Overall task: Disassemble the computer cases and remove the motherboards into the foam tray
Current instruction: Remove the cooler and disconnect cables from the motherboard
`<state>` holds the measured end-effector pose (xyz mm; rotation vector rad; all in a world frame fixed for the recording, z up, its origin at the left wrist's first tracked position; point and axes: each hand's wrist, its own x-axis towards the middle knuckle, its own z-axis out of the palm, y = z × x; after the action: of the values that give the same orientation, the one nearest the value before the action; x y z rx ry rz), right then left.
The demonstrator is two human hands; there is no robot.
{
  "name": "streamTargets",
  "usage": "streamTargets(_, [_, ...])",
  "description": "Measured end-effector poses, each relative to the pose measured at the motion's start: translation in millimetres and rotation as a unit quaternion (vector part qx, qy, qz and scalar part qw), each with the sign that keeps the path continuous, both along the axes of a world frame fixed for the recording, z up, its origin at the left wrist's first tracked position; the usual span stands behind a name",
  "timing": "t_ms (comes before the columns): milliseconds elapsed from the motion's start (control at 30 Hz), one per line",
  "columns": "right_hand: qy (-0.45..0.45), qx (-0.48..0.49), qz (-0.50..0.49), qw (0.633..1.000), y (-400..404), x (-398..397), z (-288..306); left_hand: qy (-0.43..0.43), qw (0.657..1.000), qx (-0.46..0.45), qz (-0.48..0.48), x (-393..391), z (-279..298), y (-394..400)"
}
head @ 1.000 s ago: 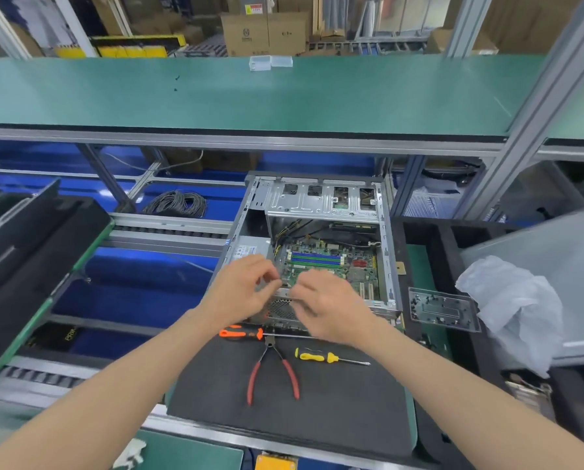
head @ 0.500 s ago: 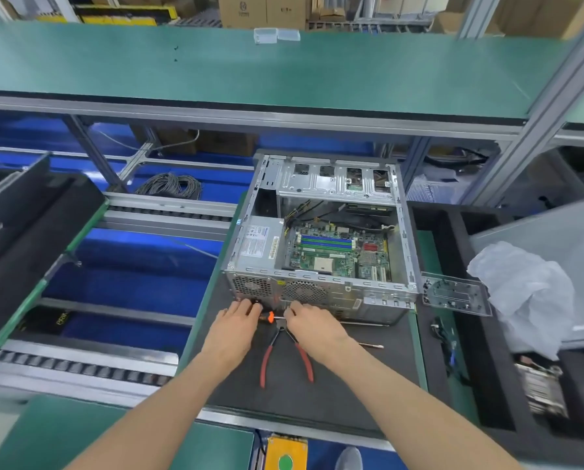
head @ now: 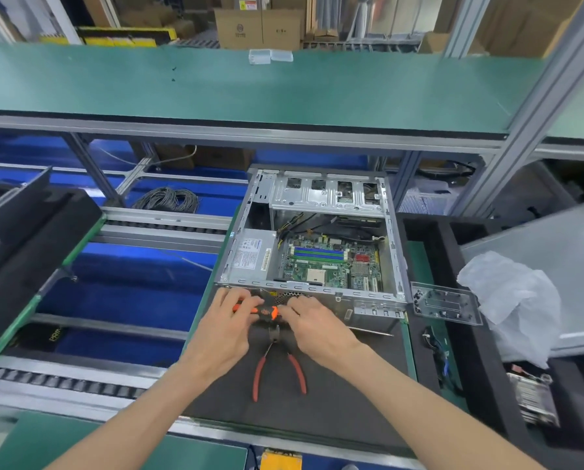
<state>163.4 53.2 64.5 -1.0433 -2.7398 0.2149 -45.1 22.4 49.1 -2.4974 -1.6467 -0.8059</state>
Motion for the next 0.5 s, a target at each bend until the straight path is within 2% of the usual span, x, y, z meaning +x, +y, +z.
streamTargets(100, [0.122, 0.022, -0.016, 0.992, 6, 3, 38, -0.132, 0.99, 0.043, -0.021, 3, 41, 10])
streamTargets(167, [0.181, -0.006, -0.055, 0.982, 14, 3, 61, -0.242, 0.969, 0.056, 0.002, 10, 70, 23])
streamTargets(200, [0.212, -0.036, -0.082, 0.973, 20, 4, 72, -0.309, 0.95, 0.048, 0.021, 15, 84, 31])
streamTargets(267, [0.276, -0.078, -0.127, 0.949, 36, 4, 92, -0.457, 0.888, -0.004, 0.044, 31, 111, 49])
streamTargets(333, [0.334, -0.098, -0.16, 0.924, 53, 2, 110, -0.553, 0.83, -0.059, 0.046, 46, 124, 67])
streamTargets(400, [0.388, -0.122, -0.192, 0.893, 68, 2, 123, -0.549, 0.823, -0.144, 0.021, 59, 121, 79])
streamTargets(500, [0.463, -0.141, -0.225, 0.846, 90, 3, 134, -0.407, 0.85, -0.332, -0.046, 80, 96, 73])
